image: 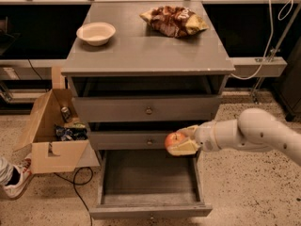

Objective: Place apple into bottom drawer

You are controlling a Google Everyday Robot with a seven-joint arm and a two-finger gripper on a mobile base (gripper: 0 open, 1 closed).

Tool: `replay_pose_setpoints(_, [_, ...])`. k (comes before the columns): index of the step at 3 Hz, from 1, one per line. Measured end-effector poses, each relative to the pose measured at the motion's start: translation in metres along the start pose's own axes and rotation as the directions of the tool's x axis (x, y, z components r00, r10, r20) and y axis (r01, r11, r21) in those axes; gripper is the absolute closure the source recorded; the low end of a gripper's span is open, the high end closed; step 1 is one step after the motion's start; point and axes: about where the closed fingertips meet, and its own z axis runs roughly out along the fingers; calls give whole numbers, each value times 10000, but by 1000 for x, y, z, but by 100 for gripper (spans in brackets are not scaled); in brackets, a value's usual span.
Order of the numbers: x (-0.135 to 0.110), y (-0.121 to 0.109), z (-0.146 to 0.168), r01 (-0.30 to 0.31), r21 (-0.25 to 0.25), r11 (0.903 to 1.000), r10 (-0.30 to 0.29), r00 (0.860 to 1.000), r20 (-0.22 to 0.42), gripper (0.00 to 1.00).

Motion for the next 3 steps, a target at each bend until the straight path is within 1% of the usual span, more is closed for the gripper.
replay_pose_setpoints(1, [72,-7,52,-718,-412,9966,719,9974,17,100])
replay_pose_setpoints(2, [125,-13,105,-1275,-435,9909,1271,9918,-106,100])
replay_pose_setpoints(3, [173,-21,164,-1980,-263,9798,1980,9802,-16,100])
